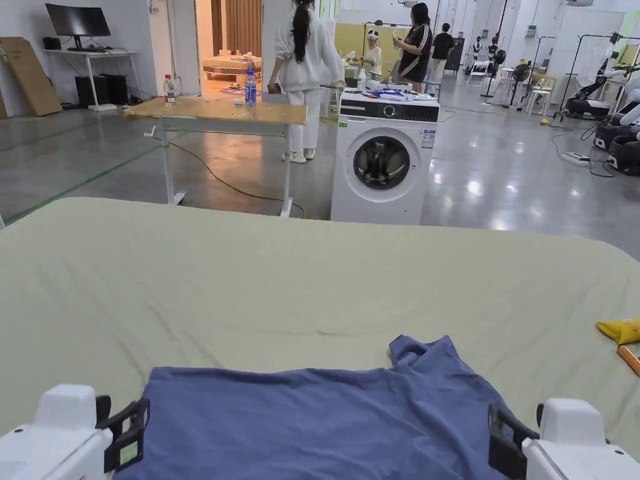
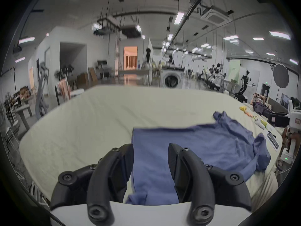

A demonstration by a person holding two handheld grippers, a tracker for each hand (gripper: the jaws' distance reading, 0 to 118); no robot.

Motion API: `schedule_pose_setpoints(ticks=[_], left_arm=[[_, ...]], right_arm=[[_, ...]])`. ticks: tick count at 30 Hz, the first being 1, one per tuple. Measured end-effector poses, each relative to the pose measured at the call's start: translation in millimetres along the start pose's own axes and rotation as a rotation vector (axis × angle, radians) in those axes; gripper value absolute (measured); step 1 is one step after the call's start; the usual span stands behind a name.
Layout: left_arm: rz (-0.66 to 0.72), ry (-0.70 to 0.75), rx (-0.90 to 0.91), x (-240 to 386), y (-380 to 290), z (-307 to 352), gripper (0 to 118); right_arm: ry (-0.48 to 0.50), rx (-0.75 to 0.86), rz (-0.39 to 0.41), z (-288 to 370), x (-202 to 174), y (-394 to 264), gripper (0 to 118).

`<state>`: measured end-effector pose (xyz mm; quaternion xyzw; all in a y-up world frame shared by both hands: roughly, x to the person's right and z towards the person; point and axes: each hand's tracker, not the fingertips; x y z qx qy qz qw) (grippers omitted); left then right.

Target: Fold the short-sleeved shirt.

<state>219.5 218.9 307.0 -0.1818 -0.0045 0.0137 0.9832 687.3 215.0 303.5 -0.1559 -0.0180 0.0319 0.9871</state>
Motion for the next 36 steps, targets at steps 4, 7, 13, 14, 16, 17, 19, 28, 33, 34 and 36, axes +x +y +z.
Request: schedule_pose_setpoints(ticks=[4,7,13,14,16,17,19,28,33,34,36], left_arm=[[-0.032,0.052,0.127,15.4,15.8,1.1,41],[-0.057,0.073,0.214,27.0,21.6,3.0,12],[-0.073,0.068,0.274,32.3,17.1,-5.4,0],[-0.061,0.064,0.270,30.3,17.1,-7.9,0],[-0.043,0.063,0.242,23.5,15.8,-17.0,0],[-0.031,0.063,0.221,16.7,15.0,-23.4,0],[0.015,0.064,0.182,-1.2,12.8,-38.4,0],[0.087,0.001,-0.218,-66.9,25.3,-159.6,0],[0.081,-0.019,-0.366,-64.9,33.0,-213.9,3],[0.094,-0.027,-0.411,-65.8,33.0,-224.9,10],[0.126,-0.036,-0.477,-61.2,36.0,-236.7,41]], right_arm=[[-0.010,0.122,-0.014,6.5,-25.5,21.0,52],[-0.015,0.173,-0.020,5.3,-42.5,27.5,0],[0.010,0.206,-0.025,-3.5,-70.0,26.0,0],[0.009,0.205,-0.014,-5.3,-73.3,24.9,0],[0.011,0.202,-0.008,-9.9,-75.7,23.4,0],[0.015,0.200,-0.008,-12.5,-75.5,22.7,0],[0.015,0.183,-0.005,-19.0,-73.5,21.8,0],[0.023,0.063,0.022,-50.9,-49.6,7.3,0],[0.006,0.015,0.009,-64.3,-40.0,0.7,0],[0.003,0.007,0.007,-66.6,-37.9,-0.5,0],[-0.004,-0.008,0.012,-70.2,-34.1,-1.9,0]])
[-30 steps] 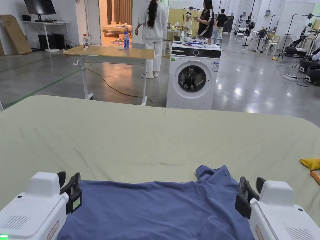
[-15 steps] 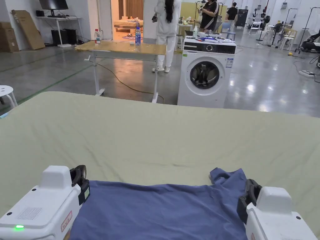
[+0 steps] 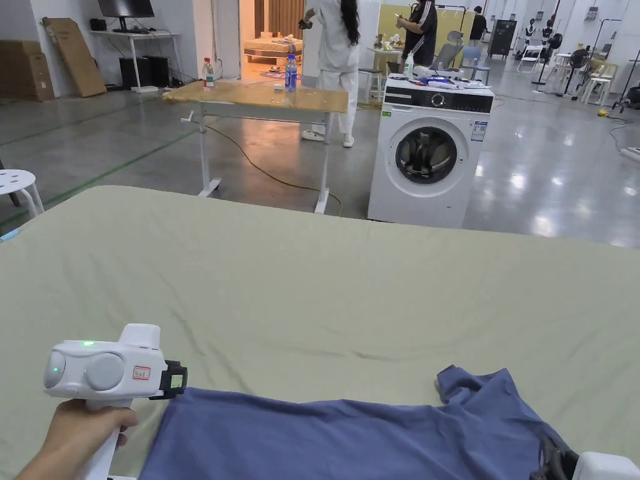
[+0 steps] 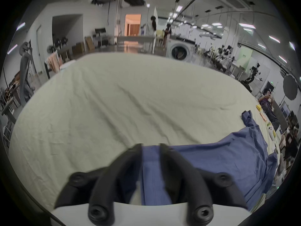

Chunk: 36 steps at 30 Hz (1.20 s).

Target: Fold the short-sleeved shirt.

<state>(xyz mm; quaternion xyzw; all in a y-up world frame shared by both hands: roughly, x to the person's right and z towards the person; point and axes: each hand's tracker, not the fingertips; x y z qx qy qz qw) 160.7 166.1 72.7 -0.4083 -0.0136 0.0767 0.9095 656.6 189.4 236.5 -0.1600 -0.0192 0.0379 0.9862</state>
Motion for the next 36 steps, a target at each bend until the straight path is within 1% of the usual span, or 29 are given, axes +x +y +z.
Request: schedule_pose_setpoints(ticks=[1,2,6,8,9,10,11,14,15,16,17,18,20,21,22,23,24,25,26,28,29,30,31,32,34,35,36], left_arm=[[0.010,-0.008,-0.023,0.0,1.3,-5.4,53],[0.016,0.000,-0.041,0.8,2.2,-12.0,58],[-0.004,0.055,-0.098,7.3,2.2,-33.9,58],[-0.032,0.092,-0.167,9.9,-1.2,-46.0,55],[-0.046,0.092,-0.159,15.0,-4.9,-46.9,54],[-0.076,0.121,-0.117,21.5,-9.7,-44.9,52],[-0.094,0.134,-0.101,28.8,-12.1,-43.1,48],[-0.146,0.119,-0.091,34.7,-15.1,-44.3,25],[-0.148,0.112,-0.093,37.4,-15.4,-43.9,21],[-0.148,0.102,-0.094,33.0,-12.5,-41.9,21],[-0.146,0.094,-0.094,33.7,-11.1,-40.6,9],[-0.150,0.081,-0.096,34.1,-10.3,-38.6,0],[-0.153,0.067,-0.094,25.8,-7.3,-37.7,0],[-0.150,0.057,-0.086,23.6,-6.5,-32.8,0],[-0.135,0.045,-0.068,22.6,-5.7,-28.1,0],[-0.120,0.035,-0.059,22.1,-4.1,-22.6,0],[-0.126,0.030,-0.048,18.9,-2.3,-19.5,0],[-0.133,0.029,-0.025,19.9,-0.9,-14.2,0],[-0.138,0.027,-0.006,21.1,0.8,-8.6,0],[-0.136,0.016,0.014,21.4,5.3,-1.2,0],[-0.135,0.012,0.033,22.4,7.4,3.2,0],[-0.135,0.011,0.044,23.3,9.3,7.0,0],[-0.133,0.011,0.051,24.0,10.7,9.9,0],[-0.132,0.011,0.061,21.6,11.8,8.8,0],[-0.138,0.015,0.066,22.1,12.8,10.8,0],[-0.141,0.018,0.067,22.0,12.1,11.3,0],[-0.141,0.018,0.069,21.6,10.7,12.4,0]], right_arm=[[-0.004,-0.004,0.006,-1.8,1.3,-1.5,0],[-0.008,-0.012,0.015,-4.0,2.8,-3.2,0],[-0.016,-0.048,0.021,-13.4,8.2,-11.5,0],[-0.021,-0.069,0.021,-17.7,10.1,-15.4,0],[-0.022,-0.073,0.019,-19.6,10.9,-16.9,0],[-0.021,-0.081,0.018,-22.2,12.0,-18.0,0],[-0.021,-0.090,0.017,-25.1,13.1,-18.8,0],[-0.024,-0.107,0.010,-35.7,17.7,-18.1,0],[-0.026,-0.117,0.005,-41.3,19.9,-15.2,0],[-0.028,-0.126,-0.003,-46.6,23.0,-12.9,0],[-0.038,-0.140,-0.020,-54.2,27.6,-8.9,0],[-0.038,-0.159,-0.038,-63.2,33.5,-4.6,0],[-0.039,-0.188,-0.072,-82.1,46.2,4.8,0],[-0.024,-0.232,-0.073,-96.0,54.0,10.4,2],[-0.020,-0.263,-0.078,-107.7,60.5,14.8,9],[-0.014,-0.304,-0.089,-123.2,70.5,20.4,20],[0.003,-0.379,-0.083,-140.7,78.6,24.6,42],[0.018,-0.427,-0.088,-155.6,85.6,27.0,51],[0.009,-0.427,-0.098,-169.6,92.1,27.2,55],[0.010,-0.492,-0.052,-198.5,102.2,27.5,55],[-0.007,-0.518,-0.034,-212.3,105.0,25.2,56],[-0.010,-0.544,0.001,-224.8,106.3,22.1,56],[0.016,-0.569,0.018,-236.1,108.4,16.5,56],[0.041,-0.592,0.021,-245.9,109.4,11.6,56],[0.101,-0.666,-0.003,-261.1,111.1,3.0,56],[0.113,-0.683,-0.023,-268.3,111.5,-4.4,56],[0.118,-0.689,-0.017,-272.3,111.7,-8.5,56]])
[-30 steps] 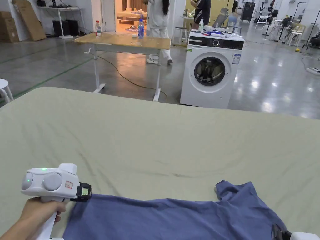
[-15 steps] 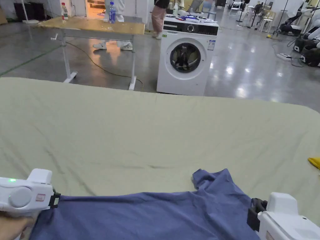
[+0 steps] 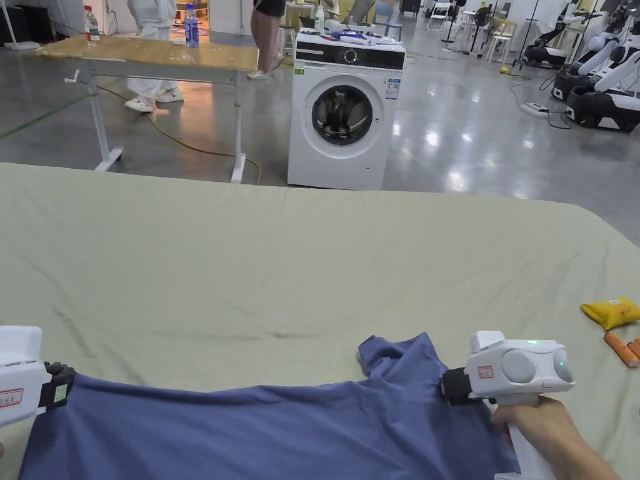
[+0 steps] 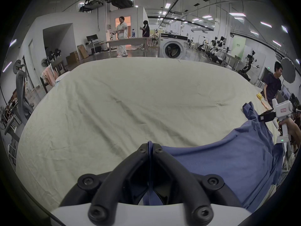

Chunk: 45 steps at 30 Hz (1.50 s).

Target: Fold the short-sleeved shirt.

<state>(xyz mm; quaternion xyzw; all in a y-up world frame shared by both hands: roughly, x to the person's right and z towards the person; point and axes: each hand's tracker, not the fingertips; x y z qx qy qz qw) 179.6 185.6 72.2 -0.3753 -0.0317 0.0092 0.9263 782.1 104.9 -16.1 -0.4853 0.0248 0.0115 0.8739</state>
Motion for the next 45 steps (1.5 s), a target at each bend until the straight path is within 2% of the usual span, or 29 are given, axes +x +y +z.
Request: schedule_pose_setpoints(ticks=[2,3,4,6,9,14,16,18,21,23,29,32,36,39,43,45], left_arm=[[0.013,0.000,0.002,-3.4,-1.6,1.0,0],[0.017,0.002,0.000,-4.8,-2.6,1.1,0],[0.020,0.006,-0.002,-5.5,-3.8,1.0,0],[0.024,0.010,0.000,-7.0,-5.4,1.6,0],[0.043,0.008,0.009,-7.7,-9.1,2.5,0],[0.061,0.004,0.026,-8.2,-13.8,9.4,0],[0.072,-0.002,0.051,-6.7,-11.3,19.1,0],[0.077,-0.007,0.090,-6.3,-4.4,31.4,0],[0.028,-0.015,0.160,-0.4,5.1,55.9,0],[-0.009,-0.001,0.195,2.0,8.4,69.1,0],[0.014,-0.027,0.279,-1.6,25.6,112.9,0],[-0.013,-0.024,0.335,0.5,43.3,139.7,0],[-0.012,-0.022,0.398,2.5,71.7,176.0,0],[-0.005,-0.068,0.419,-4.1,101.9,198.0,0],[0.029,-0.050,0.497,-8.0,139.8,223.8,0],[0.013,-0.054,0.518,-4.6,158.6,234.1,0]], right_arm=[[-0.013,0.005,0.010,-5.0,1.7,-0.7,55],[-0.012,0.006,-0.009,-4.2,1.8,1.0,50],[-0.016,0.004,-0.027,-2.6,2.0,2.9,39],[-0.043,0.030,-0.011,1.0,-1.7,1.8,5],[-0.061,0.047,0.027,0.8,-8.7,-6.0,4],[-0.110,0.178,0.083,24.0,-21.5,-14.6,3],[-0.123,0.189,0.061,39.8,-21.9,-12.4,2],[-0.098,0.262,-0.007,65.9,-16.6,-12.8,2],[-0.132,0.323,-0.016,106.4,-11.6,-16.6,2],[-0.124,0.369,-0.062,129.7,-5.3,-20.5,2],[-0.137,0.516,-0.026,216.8,-4.4,-22.6,2],[-0.175,0.597,0.011,262.7,-12.5,-17.1,2],[-0.174,0.688,0.002,320.0,-26.3,-8.4,2],[-0.228,0.743,0.035,348.7,-28.7,8.2,2],[-0.195,0.795,0.018,381.6,-29.8,32.0,2],[-0.230,0.831,0.047,398.4,-38.1,46.5,2]])
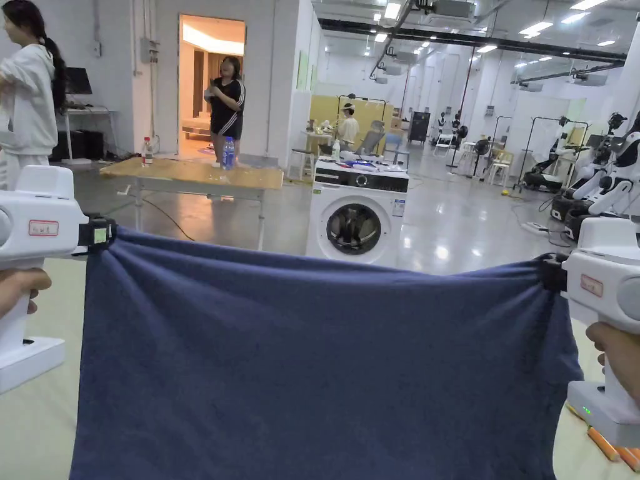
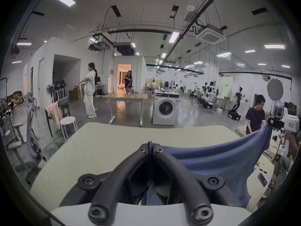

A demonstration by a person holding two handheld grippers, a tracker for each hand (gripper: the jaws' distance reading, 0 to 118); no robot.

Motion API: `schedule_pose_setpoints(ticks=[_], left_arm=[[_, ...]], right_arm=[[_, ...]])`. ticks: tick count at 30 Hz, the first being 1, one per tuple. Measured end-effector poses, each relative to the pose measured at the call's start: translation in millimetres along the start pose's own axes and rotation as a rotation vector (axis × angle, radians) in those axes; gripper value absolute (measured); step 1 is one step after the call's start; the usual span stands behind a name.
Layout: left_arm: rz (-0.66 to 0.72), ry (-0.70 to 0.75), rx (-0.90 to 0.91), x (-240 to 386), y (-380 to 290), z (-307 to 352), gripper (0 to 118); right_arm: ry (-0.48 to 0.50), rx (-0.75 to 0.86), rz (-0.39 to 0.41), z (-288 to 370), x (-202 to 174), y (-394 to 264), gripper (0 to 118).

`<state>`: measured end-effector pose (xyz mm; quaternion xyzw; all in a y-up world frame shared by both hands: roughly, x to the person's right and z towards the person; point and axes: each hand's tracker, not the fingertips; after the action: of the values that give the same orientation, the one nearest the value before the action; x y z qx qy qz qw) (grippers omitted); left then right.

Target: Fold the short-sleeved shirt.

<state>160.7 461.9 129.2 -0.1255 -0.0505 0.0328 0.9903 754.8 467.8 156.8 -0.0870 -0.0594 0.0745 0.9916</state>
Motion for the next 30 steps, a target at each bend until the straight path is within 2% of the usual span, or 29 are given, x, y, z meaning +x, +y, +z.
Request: schedule_pose_setpoints(ticks=[3,12,15,20,22,25,30], left_arm=[[-0.046,0.027,0.027,6.3,28.0,-3.0,0],[-0.037,0.045,0.094,6.4,102.9,-20.4,0],[-0.014,0.044,0.105,8.6,122.9,-27.8,0],[-0.060,0.074,0.117,17.1,144.0,-42.9,0],[-0.058,0.066,0.137,17.2,148.8,-49.6,0],[-0.046,0.074,0.128,18.9,149.5,-61.0,0],[-0.023,0.080,0.123,23.5,122.5,-73.4,0]], right_arm=[[0.005,0.027,-0.017,-7.7,4.4,30.6,2],[-0.022,0.085,-0.039,-29.8,11.9,113.6,2],[-0.030,0.093,-0.046,-39.3,13.7,133.2,2],[-0.040,0.100,-0.058,-56.5,18.1,157.6,2],[-0.034,0.098,-0.100,-64.9,24.1,163.1,2],[-0.039,0.096,-0.104,-74.8,24.8,162.4,2],[-0.058,0.078,-0.039,-90.0,18.0,132.9,2]])
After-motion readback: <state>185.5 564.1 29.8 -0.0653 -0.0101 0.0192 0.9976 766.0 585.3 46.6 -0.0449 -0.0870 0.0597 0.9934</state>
